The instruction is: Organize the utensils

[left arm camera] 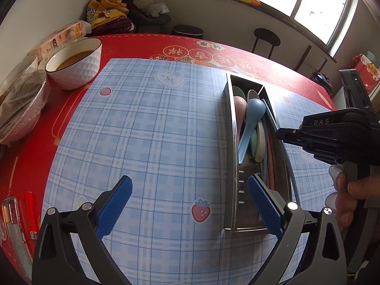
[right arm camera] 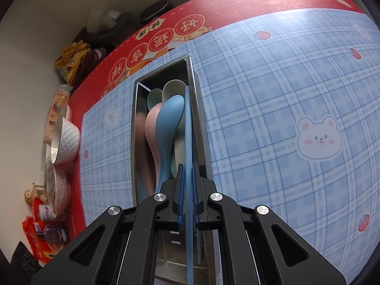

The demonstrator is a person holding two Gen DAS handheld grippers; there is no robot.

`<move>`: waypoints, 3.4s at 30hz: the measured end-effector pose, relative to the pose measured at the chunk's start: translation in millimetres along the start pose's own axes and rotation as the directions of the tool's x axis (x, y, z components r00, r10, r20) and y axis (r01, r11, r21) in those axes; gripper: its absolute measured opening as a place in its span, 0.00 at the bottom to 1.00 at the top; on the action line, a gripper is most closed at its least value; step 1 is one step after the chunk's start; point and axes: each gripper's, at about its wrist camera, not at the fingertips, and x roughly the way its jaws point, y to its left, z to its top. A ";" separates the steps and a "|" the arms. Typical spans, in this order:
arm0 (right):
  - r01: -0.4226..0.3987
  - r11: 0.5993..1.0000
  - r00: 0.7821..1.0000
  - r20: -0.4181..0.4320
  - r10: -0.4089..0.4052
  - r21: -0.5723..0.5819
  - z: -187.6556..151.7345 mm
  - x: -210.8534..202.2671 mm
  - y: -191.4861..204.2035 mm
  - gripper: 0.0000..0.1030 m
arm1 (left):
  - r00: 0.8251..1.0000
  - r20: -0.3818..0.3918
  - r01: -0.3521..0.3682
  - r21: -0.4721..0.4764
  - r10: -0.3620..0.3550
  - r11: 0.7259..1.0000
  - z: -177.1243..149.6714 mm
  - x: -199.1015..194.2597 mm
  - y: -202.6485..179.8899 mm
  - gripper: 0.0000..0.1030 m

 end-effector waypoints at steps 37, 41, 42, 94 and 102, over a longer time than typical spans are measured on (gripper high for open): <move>0.106 0.921 0.951 0.308 0.016 -0.375 -22.5 -162.5 -15.3 0.85 | 0.987 0.160 0.001 0.165 -0.027 0.986 41.7 -85.3 -72.3 0.92; 0.144 0.917 0.916 0.401 0.020 -0.372 -33.9 -205.7 -22.9 0.85 | 0.972 0.223 0.027 0.198 -0.071 0.980 47.1 -122.4 -89.7 0.92; 0.140 0.918 0.907 0.420 0.031 -0.370 -37.8 -217.2 -24.1 0.85 | 0.967 0.245 0.022 0.200 -0.072 0.980 47.5 -132.7 -93.5 0.92; 0.237 0.929 0.757 0.653 0.008 -0.286 -103.6 -308.8 -48.0 0.85 | 0.911 0.404 -0.023 0.263 -0.089 0.964 17.8 -217.8 -126.7 0.94; 0.239 0.931 0.763 0.647 -0.004 -0.275 -100.0 -305.6 -50.0 0.85 | 0.913 0.396 -0.016 0.266 -0.094 0.964 19.6 -214.8 -128.2 0.94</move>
